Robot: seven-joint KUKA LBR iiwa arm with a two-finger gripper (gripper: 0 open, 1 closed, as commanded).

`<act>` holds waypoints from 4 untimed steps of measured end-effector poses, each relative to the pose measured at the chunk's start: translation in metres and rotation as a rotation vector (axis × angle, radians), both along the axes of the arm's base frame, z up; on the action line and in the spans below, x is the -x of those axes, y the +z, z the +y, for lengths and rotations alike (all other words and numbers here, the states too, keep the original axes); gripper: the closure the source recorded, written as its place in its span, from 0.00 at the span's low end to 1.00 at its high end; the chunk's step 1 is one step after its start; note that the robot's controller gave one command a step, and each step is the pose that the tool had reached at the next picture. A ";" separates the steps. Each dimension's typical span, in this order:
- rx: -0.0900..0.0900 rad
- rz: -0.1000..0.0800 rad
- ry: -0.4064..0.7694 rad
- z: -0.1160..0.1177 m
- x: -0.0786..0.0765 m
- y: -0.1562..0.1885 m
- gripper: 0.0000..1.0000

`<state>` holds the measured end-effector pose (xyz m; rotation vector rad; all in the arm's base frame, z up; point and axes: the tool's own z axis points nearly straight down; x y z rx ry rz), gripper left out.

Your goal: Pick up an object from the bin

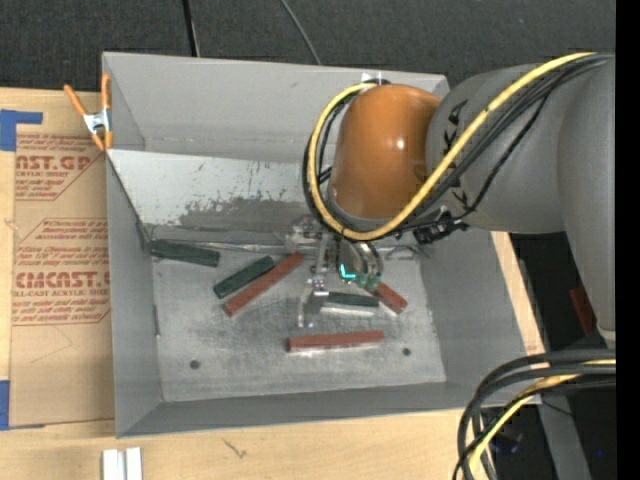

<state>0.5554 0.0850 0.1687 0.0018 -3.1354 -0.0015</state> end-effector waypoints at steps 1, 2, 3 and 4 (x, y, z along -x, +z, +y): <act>-0.001 -0.007 -0.001 0.000 -0.002 0.004 0.00; -0.005 -0.031 0.005 -0.001 -0.016 -0.087 1.00; -0.002 -0.010 0.005 -0.002 -0.010 -0.092 0.00; -0.002 -0.010 0.005 -0.002 -0.010 -0.092 0.00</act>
Offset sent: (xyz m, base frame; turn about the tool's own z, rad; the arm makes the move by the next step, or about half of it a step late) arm 0.0094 -0.0036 -0.0932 -0.0042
